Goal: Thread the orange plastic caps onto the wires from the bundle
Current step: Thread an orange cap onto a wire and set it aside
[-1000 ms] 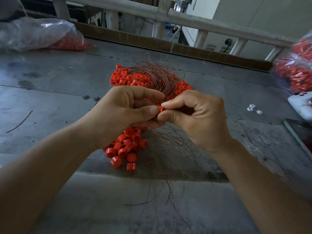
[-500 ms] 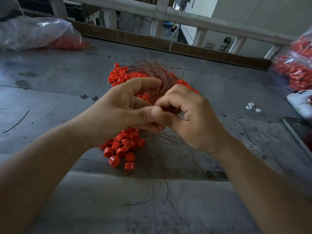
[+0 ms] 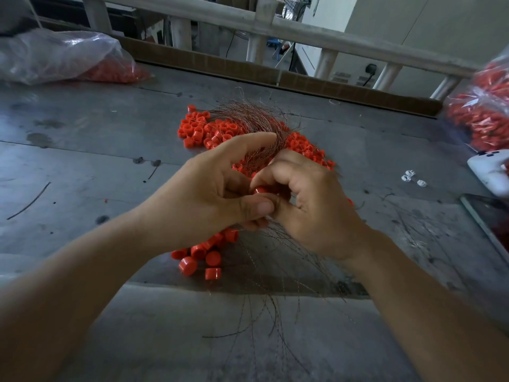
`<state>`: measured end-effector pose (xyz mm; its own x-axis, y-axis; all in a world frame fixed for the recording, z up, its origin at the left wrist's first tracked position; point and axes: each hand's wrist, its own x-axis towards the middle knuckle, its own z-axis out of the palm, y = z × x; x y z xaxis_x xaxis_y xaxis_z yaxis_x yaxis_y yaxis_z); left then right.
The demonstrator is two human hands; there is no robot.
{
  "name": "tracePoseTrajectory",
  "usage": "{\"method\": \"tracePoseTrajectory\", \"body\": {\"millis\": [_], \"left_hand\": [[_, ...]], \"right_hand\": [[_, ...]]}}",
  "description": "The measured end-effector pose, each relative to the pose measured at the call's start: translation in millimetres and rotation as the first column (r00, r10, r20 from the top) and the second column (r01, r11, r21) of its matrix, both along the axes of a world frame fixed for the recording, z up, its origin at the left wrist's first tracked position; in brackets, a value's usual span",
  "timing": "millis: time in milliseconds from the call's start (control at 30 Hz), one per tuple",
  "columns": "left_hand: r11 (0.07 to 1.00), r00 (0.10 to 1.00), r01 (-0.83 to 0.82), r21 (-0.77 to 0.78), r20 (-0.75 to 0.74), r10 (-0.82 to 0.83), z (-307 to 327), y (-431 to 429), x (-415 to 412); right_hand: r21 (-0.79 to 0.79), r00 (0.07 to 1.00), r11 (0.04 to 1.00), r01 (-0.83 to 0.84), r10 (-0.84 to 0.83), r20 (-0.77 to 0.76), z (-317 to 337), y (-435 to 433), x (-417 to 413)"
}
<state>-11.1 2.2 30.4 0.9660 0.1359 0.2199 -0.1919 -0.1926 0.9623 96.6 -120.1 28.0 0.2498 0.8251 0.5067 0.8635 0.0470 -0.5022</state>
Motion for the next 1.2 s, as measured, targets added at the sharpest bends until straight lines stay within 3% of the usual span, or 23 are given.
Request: {"method": "tracePoseTrajectory", "body": {"millis": [233, 367, 467, 733, 867, 1000, 1100, 1200], "left_hand": [[0.987, 1.0, -0.014, -0.162, -0.012, 0.012, 2.7, 6.6, 4.7], [0.975, 0.999, 0.039, -0.219, 0.027, -0.034, 5.7, 14.4, 2.2], [0.947, 0.996, 0.075, -0.313, 0.078, -0.053, 9.0, 20.4, 0.5], [0.936, 0.986, -0.103, -0.338, 0.093, 0.142, 12.1, 29.6, 1.1], [0.943, 0.994, -0.052, -0.328, 0.075, 0.081, 10.1, 24.8, 1.2], [0.923, 0.992, 0.01, -0.384, 0.118, 0.038, 11.5, 28.3, 0.0], [0.929, 0.991, 0.02, -0.37, 0.127, 0.03, 13.2, 30.3, -0.9], [0.945, 0.987, -0.121, -0.305, 0.065, 0.148, 13.0, 33.1, 0.2]], "right_hand": [[0.103, 0.997, 0.995, -0.002, 0.01, -0.07, 2.0, 1.2, -0.2], [0.027, 0.969, 0.998, -0.053, 0.058, -0.24, 4.9, -2.2, 0.3], [-0.033, 0.956, 0.996, -0.083, 0.07, -0.286, 5.1, -2.7, -0.1], [0.014, 0.977, 0.999, 0.039, -0.035, -0.21, 9.9, -4.6, 8.9], [-0.092, 0.959, 0.995, -0.031, 0.003, -0.283, 9.9, -4.8, 2.9], [-0.18, 0.974, 0.983, -0.038, -0.003, -0.225, 6.3, -3.6, 0.6], [-0.128, 0.981, 0.992, 0.016, -0.04, -0.189, 9.7, -4.9, 3.8], [-0.002, 0.98, 0.995, 0.103, -0.102, -0.171, 14.3, -6.7, 8.7]]}}
